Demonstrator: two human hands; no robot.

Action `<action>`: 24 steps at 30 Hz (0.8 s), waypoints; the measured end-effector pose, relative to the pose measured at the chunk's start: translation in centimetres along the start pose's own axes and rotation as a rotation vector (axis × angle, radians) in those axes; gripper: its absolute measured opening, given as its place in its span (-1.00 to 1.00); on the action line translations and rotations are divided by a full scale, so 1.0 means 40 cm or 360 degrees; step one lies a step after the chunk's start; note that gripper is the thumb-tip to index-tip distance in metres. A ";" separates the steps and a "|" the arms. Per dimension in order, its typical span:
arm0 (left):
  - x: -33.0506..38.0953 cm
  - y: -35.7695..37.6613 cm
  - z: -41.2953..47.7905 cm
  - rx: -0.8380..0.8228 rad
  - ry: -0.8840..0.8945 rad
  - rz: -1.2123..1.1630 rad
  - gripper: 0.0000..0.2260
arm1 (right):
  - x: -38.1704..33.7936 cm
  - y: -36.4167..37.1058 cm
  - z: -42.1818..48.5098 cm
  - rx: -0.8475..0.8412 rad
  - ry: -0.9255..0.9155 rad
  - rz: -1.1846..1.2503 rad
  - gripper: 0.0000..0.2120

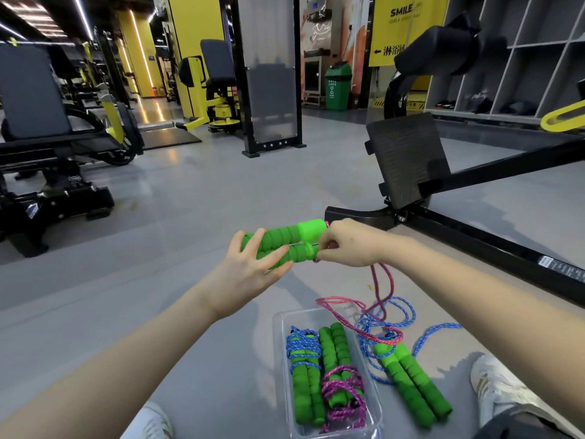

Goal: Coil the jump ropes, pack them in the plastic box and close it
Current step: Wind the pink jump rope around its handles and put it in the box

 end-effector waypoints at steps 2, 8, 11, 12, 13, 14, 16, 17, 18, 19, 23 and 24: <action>0.016 -0.017 -0.001 0.0080 0.0072 -0.0039 -0.58 | -0.005 -0.023 -0.004 0.0034 -0.0090 0.0063 -0.85; 0.081 -0.092 -0.013 0.0380 0.0175 -0.0212 -0.67 | 0.010 -0.090 -0.019 0.0232 -0.0237 0.0377 -0.75; 0.099 -0.144 -0.009 0.0508 0.0192 -0.0341 -0.72 | 0.027 -0.102 -0.027 0.0222 -0.0214 0.0681 -0.73; 0.100 -0.165 -0.005 0.0547 0.0185 -0.0377 -0.73 | 0.041 -0.103 -0.028 0.0200 -0.0168 0.0821 -0.72; 0.097 -0.184 -0.001 0.0583 0.0169 -0.0403 -0.75 | 0.058 -0.099 -0.030 0.0175 -0.0116 0.0970 -0.71; 0.092 -0.200 0.002 0.0610 0.0145 -0.0420 -0.76 | 0.075 -0.091 -0.032 0.0148 -0.0072 0.1121 -0.71; 0.078 -0.223 0.006 0.0645 0.0084 -0.0444 -0.78 | 0.104 -0.072 -0.037 0.0088 -0.0018 0.1467 -0.71; 0.070 -0.230 0.008 0.0659 0.0057 -0.0453 -0.78 | 0.115 -0.067 -0.036 0.0072 -0.0016 0.1648 -0.70; 0.061 -0.236 0.011 0.0672 0.0026 -0.0462 -0.77 | 0.130 -0.061 -0.030 0.0083 -0.0003 0.1807 -0.70; 0.052 -0.240 0.014 0.0684 -0.0011 -0.0470 -0.77 | 0.143 -0.054 -0.022 0.0108 0.0039 0.1950 -0.72; 0.010 -0.231 0.026 0.0720 -0.0208 -0.0465 -0.70 | 0.241 0.045 0.001 0.0322 0.0300 0.2495 -0.84; -0.002 -0.222 0.028 0.0709 -0.0268 -0.0467 -0.66 | 0.255 0.064 0.002 0.0401 0.0321 0.2606 -0.85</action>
Point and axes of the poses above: each hand's wrist, its own z-axis towards the middle knuckle, its own y-axis out of the palm, x = y × z, the point moved 10 cm from there along z, towards the middle knuckle, and after that the axes turned 9 degrees about z, right-handed, at the moved point
